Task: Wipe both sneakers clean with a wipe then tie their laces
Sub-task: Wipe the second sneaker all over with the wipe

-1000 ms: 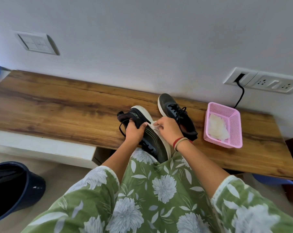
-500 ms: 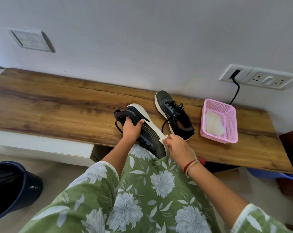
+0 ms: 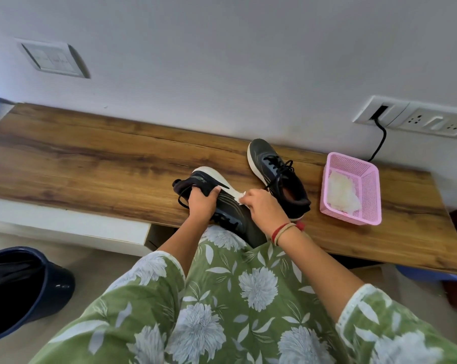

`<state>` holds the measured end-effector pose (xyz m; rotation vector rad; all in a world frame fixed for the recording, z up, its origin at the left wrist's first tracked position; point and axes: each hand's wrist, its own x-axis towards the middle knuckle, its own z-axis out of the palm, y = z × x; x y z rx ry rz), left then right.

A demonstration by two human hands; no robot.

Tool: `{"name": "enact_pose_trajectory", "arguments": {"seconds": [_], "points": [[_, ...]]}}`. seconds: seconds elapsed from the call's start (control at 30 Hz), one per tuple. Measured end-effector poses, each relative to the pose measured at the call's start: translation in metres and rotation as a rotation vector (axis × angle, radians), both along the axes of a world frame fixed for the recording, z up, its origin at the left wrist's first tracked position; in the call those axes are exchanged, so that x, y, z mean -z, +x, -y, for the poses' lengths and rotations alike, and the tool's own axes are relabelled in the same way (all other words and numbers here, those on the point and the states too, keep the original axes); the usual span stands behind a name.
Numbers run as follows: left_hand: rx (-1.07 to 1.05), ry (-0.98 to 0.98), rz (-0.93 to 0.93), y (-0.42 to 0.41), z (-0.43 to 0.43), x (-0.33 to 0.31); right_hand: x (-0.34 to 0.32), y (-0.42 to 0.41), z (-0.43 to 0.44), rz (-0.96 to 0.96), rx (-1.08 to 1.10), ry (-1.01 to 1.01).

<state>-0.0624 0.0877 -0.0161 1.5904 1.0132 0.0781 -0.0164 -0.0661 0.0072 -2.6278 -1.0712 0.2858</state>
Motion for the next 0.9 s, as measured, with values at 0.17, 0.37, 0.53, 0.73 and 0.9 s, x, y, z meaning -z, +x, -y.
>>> {"name": "enact_pose_trajectory", "arguments": {"seconds": [0.17,0.37,0.53,0.73,0.9], "points": [[0.036,0.001,-0.022,0.004,0.003,-0.002,0.003,-0.01,0.023,0.048,-0.014,-0.052],[0.05,0.031,-0.021,0.005,0.005,-0.004,0.004,-0.022,0.048,0.011,0.044,-0.104],[0.029,0.037,-0.029,0.005,0.005,0.001,-0.019,0.005,0.043,-0.223,0.179,-0.1],[0.018,0.086,-0.019,-0.012,0.012,0.01,-0.01,0.02,0.006,-0.229,0.192,0.072],[0.03,0.128,0.021,-0.024,0.02,0.016,0.002,0.004,0.021,-0.143,0.108,0.069]]}}
